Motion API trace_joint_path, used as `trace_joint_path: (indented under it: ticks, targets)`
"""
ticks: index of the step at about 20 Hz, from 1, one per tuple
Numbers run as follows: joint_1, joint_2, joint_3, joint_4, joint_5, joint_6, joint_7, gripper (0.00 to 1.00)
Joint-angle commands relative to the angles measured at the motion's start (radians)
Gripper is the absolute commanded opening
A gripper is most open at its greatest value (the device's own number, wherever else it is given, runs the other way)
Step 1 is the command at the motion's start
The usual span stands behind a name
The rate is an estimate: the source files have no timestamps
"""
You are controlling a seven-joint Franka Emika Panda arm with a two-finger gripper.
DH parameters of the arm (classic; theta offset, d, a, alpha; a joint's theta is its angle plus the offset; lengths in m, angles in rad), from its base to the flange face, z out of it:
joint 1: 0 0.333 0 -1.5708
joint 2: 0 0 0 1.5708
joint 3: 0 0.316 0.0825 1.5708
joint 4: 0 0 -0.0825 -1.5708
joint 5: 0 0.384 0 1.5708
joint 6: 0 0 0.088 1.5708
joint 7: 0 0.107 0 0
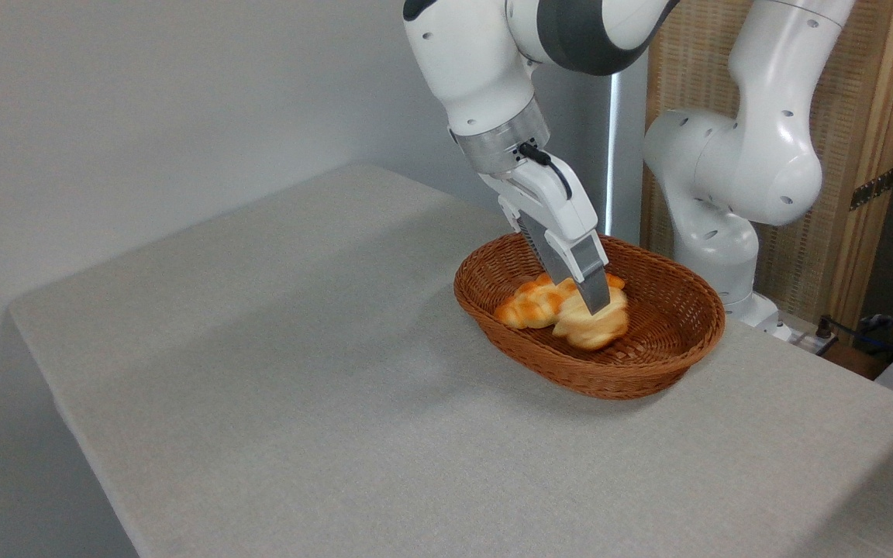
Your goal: Put bread into the basket
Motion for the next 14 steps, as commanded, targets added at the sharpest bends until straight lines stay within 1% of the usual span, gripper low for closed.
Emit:
trace_joint_path:
  ticks: [1, 3, 4, 5, 7, 9, 12, 14]
  targets:
    - [-0.008, 0.001, 0.004, 0.014, -0.02, 0.014, -0.003, 1.0]
    - [-0.008, 0.002, 0.003, 0.054, -0.022, 0.014, -0.004, 1.0]
    - [-0.008, 0.011, 0.003, 0.094, -0.026, 0.014, -0.004, 1.0]
    - [-0.008, 0.033, 0.003, 0.139, -0.041, 0.014, -0.007, 1.0]
    - [-0.008, 0.086, 0.001, 0.235, -0.081, 0.012, -0.039, 1.0]
    - [-0.008, 0.138, 0.001, 0.319, -0.11, 0.014, -0.082, 1.0]
    - [-0.007, 0.234, -0.002, 0.459, -0.134, 0.014, -0.131, 1.0]
    - [-0.007, 0.312, 0.0, 0.566, -0.158, 0.014, -0.171, 1.0]
